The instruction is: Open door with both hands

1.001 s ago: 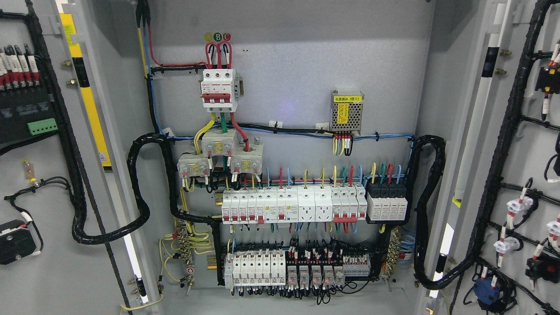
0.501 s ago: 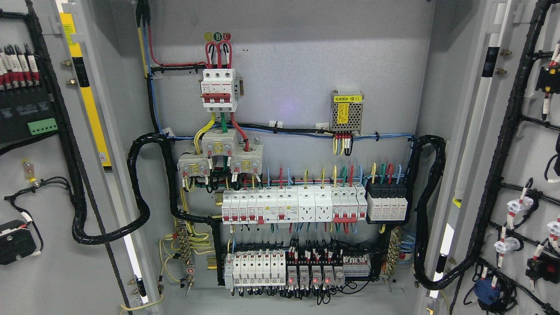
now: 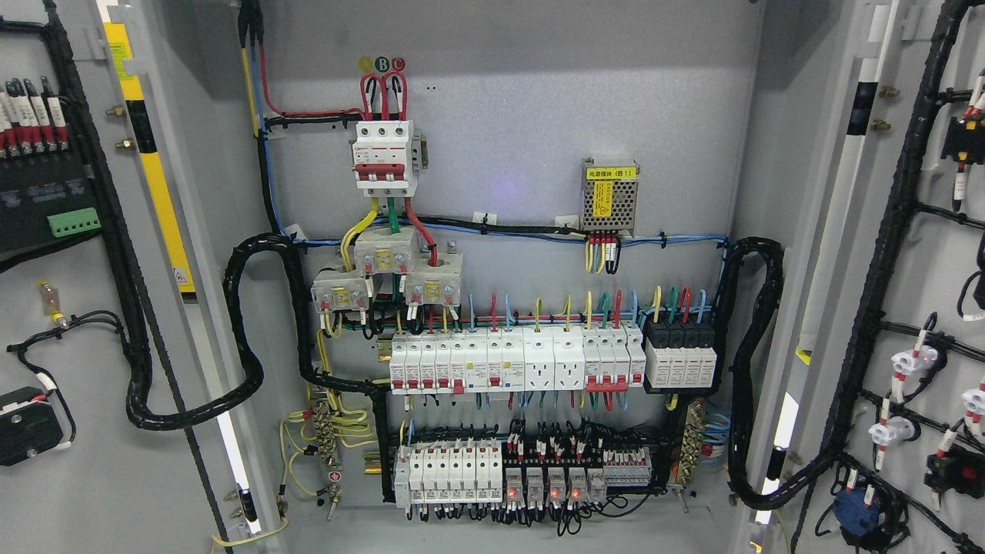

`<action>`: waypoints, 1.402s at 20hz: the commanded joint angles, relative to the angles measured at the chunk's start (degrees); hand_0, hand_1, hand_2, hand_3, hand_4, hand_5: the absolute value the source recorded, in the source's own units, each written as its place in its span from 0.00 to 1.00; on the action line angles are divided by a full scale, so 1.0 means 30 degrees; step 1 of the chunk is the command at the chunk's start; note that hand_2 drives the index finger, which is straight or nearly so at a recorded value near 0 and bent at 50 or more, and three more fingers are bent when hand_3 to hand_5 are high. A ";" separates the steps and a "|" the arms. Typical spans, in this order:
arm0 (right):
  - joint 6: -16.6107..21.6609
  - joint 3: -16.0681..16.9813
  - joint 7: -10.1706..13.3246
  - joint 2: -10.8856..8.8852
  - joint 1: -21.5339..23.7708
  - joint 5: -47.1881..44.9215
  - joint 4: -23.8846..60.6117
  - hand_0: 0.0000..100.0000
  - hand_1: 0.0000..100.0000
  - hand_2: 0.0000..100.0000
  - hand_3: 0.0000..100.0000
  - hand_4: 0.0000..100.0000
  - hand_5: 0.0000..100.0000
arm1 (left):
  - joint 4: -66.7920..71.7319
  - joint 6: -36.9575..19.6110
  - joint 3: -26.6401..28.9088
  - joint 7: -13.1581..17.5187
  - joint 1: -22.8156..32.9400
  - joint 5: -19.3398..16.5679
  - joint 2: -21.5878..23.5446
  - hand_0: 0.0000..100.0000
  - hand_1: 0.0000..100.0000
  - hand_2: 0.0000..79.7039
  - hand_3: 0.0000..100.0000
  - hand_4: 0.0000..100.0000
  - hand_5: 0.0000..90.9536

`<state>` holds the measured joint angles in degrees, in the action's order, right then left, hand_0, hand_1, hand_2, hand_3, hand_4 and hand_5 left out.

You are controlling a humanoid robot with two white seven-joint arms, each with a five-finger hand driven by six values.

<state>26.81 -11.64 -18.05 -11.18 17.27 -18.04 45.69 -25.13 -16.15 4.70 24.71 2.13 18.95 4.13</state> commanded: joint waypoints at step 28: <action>-1.0460 -0.0193 0.4346 0.1909 -0.3647 0.3816 -1.0893 0.24 0.00 0.00 0.00 0.00 0.00 | 0.9052 0.2364 -0.3880 -0.3374 0.0053 -0.2655 -0.0234 0.00 0.00 0.00 0.00 0.00 0.00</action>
<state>-3.96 -13.23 -5.05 -6.08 7.44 -6.72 17.40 -0.26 -8.62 -5.78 14.69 2.18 11.34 3.11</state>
